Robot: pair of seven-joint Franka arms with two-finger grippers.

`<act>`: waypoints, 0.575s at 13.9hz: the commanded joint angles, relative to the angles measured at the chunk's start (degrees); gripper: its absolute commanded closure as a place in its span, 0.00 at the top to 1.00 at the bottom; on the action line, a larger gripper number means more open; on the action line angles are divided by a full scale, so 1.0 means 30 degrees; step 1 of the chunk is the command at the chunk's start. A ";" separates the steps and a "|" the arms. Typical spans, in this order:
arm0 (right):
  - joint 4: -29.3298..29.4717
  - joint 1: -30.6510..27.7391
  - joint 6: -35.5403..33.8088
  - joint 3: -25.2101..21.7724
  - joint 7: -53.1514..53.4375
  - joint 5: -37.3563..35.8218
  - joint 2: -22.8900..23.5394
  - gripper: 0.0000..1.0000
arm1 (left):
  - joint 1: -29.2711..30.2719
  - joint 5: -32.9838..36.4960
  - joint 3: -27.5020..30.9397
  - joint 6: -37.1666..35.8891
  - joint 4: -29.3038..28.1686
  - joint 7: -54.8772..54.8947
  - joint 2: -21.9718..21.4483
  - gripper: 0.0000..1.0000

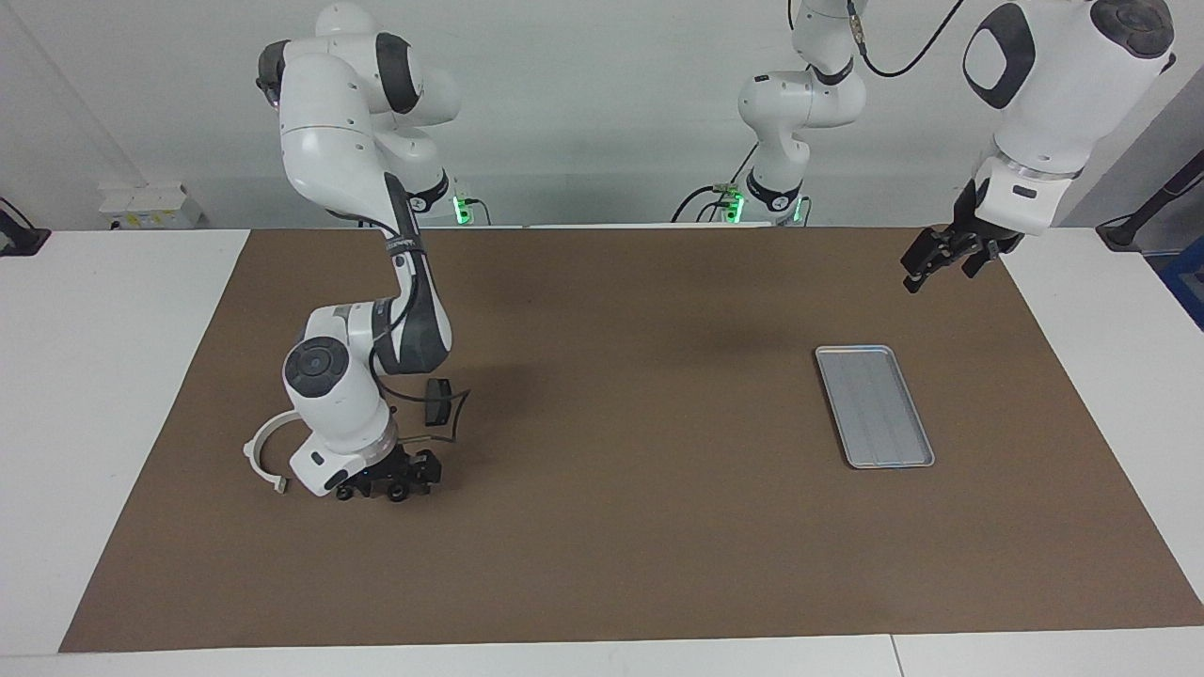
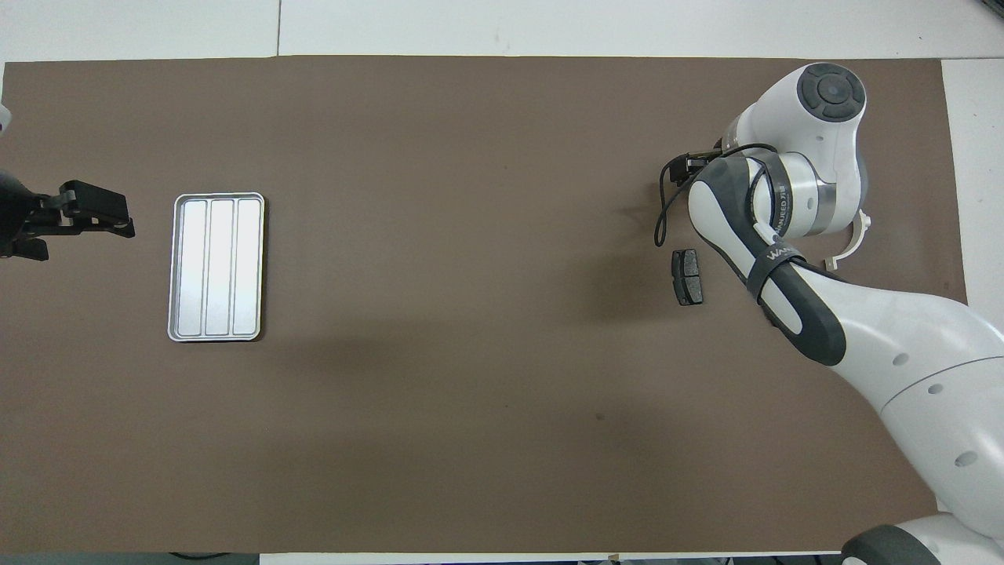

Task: Pick bearing gear from pile to tray
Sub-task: 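Grasp the black gear with the right gripper and lift it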

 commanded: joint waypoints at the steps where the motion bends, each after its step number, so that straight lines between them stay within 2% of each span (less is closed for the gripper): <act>1: 0.0739 -0.0012 -0.0382 0.0019 0.0604 -0.0457 0.0478 0.98 | -0.0031 -0.0061 0.0072 -0.0379 0.0139 0.0078 -0.0043 1.00; 2: 0.0739 -0.0012 -0.0295 0.0048 0.0663 -0.0428 0.0478 0.94 | -0.0031 -0.0061 0.0072 -0.0379 0.0139 0.0078 -0.0043 1.00; 5: 0.0710 -0.0070 -0.0119 0.0048 0.0663 -0.0311 0.0449 0.72 | -0.0031 -0.0061 0.0072 -0.0379 0.0139 0.0078 -0.0043 1.00; 6: 0.0710 -0.0070 -0.0176 0.0048 0.0663 -0.0310 0.0420 0.61 | -0.0031 -0.0061 0.0072 -0.0379 0.0139 0.0078 -0.0043 1.00; 8: 0.0710 -0.0216 -0.0148 0.0077 0.0663 -0.0222 0.0420 0.26 | -0.0031 -0.0061 0.0072 -0.0379 0.0139 0.0078 -0.0043 1.00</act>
